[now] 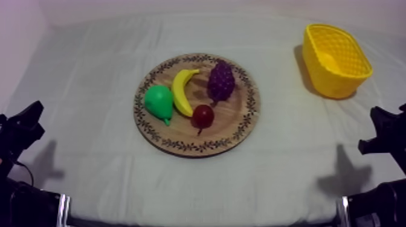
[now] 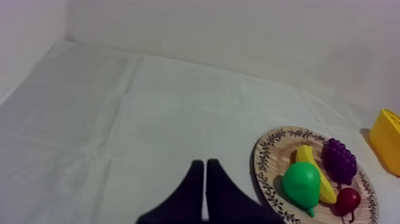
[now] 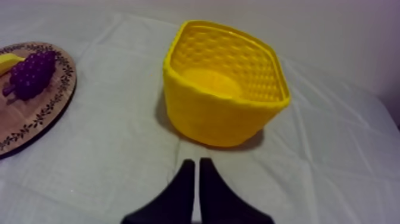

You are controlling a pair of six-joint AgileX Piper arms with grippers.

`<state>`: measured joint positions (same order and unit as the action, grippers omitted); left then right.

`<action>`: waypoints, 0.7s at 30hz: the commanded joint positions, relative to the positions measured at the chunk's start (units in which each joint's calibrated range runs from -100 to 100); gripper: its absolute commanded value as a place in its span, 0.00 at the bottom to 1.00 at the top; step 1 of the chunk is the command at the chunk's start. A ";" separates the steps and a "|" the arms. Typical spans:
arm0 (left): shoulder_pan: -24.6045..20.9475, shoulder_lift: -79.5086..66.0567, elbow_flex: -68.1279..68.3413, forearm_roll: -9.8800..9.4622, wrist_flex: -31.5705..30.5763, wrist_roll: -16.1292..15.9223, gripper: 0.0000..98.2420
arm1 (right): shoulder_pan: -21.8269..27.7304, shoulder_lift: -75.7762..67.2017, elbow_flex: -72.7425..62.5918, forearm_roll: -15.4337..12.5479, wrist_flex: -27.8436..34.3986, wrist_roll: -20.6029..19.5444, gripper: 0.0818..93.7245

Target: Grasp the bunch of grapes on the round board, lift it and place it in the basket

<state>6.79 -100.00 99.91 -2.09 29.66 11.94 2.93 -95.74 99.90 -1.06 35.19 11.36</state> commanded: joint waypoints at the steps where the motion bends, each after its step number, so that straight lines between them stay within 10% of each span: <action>1: -0.02 0.00 -0.02 0.01 0.00 0.00 0.00 | -0.02 -0.01 -0.01 0.01 0.05 -0.01 0.00; 21: -0.02 0.00 -0.02 0.01 0.00 0.00 0.00 | -0.08 -0.01 -0.01 -0.04 0.19 1.26 0.01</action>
<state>6.79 -100.00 99.91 -2.09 29.66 11.94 2.88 -95.74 99.90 -1.06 35.19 12.21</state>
